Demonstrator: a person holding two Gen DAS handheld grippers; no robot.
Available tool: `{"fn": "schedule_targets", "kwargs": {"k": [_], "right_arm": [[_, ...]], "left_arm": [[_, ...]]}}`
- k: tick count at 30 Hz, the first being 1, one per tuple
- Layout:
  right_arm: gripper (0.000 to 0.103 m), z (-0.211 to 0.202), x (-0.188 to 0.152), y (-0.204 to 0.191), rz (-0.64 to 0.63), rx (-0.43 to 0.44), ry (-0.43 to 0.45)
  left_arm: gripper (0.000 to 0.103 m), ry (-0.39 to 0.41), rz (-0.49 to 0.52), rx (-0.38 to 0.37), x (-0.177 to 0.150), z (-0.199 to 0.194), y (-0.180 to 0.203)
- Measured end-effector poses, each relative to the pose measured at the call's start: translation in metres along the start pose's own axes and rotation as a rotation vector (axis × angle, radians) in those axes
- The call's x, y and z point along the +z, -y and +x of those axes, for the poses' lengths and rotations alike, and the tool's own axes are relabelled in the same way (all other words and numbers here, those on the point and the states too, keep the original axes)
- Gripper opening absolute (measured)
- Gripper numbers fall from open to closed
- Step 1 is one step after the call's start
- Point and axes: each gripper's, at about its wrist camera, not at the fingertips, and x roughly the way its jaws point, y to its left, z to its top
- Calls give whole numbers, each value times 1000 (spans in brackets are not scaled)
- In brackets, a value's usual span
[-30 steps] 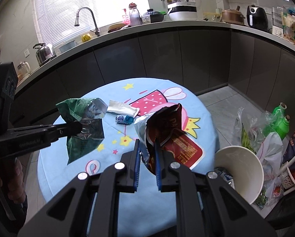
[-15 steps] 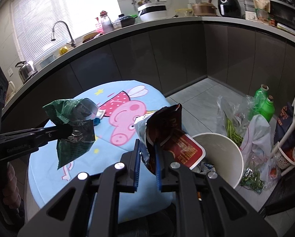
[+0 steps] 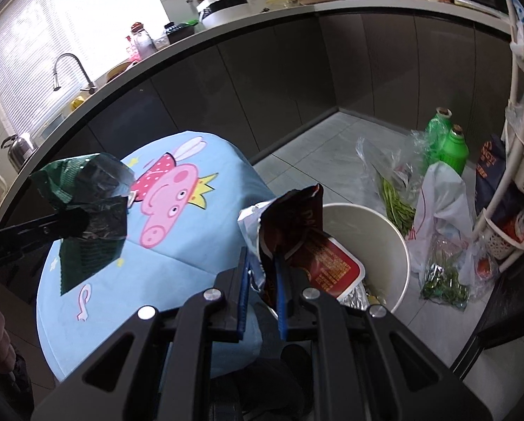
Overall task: Collect trash
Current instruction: 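Carry the red snack bag and green wrapper to the bin, then open both grippers over the bin to drop the bag and wrapper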
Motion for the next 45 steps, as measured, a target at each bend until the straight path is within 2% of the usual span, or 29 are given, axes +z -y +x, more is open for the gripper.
{"fn": "schedule_targets", "kwargs": {"k": [22,23,25,26,27,33,37,41,45], "right_arm": [[19,74,-13,49,89,-45,-117],[22,77,-13,49,87,-48,-119],[42,82,-13,49,79,-50,-123],[59,82,-13,48,73,-54,-117],[63,82,-13,47,63,-59,-109],[69,73,-13,51,41,-62,-102],[75,62,-19,59,49,-75,-99],[76,55,-29,67,61,-89,-112],[76,52,-35,72,74,-93,-120]], "left_arm": [[3,-45,7,-33,20,36,10],[3,-47,7,-36,21,37,10],[3,-52,8,-36,23,40,10],[3,-54,9,-36,23,41,11],[3,-55,9,-37,24,43,12],[3,-66,34,-76,29,52,24],[3,-82,58,-146,34,70,42],[3,-120,65,-222,38,99,55],[4,-149,91,-219,37,125,70]]}}
